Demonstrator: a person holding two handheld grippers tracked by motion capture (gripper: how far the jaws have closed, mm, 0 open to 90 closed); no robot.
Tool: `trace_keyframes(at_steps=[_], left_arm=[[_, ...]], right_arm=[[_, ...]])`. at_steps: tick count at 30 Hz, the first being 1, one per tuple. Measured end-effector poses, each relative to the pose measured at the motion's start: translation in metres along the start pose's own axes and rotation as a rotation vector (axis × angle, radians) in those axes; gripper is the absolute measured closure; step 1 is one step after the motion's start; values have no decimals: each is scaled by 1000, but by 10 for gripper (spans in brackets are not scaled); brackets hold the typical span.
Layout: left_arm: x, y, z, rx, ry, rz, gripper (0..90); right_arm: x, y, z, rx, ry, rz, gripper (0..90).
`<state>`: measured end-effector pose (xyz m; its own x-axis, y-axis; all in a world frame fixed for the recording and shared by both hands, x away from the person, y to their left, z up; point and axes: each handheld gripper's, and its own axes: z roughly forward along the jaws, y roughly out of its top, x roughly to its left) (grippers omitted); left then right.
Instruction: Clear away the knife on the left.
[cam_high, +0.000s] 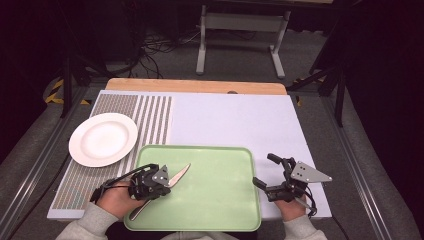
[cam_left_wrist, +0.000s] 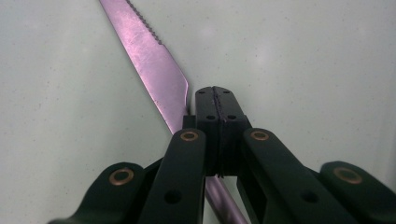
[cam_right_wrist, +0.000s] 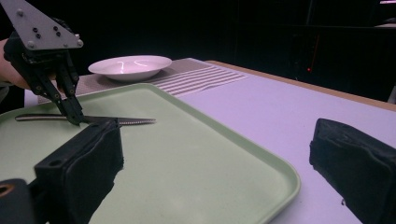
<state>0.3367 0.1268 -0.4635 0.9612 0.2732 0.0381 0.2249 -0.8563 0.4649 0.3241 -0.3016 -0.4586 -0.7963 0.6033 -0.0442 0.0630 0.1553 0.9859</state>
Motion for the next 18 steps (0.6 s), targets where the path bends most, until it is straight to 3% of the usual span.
trace_keyframes(at_steps=[18], left_arm=[[16,-17,-7,-9,-2,-85,899]], right_arm=[[-1,0,1,1,3,0,31]])
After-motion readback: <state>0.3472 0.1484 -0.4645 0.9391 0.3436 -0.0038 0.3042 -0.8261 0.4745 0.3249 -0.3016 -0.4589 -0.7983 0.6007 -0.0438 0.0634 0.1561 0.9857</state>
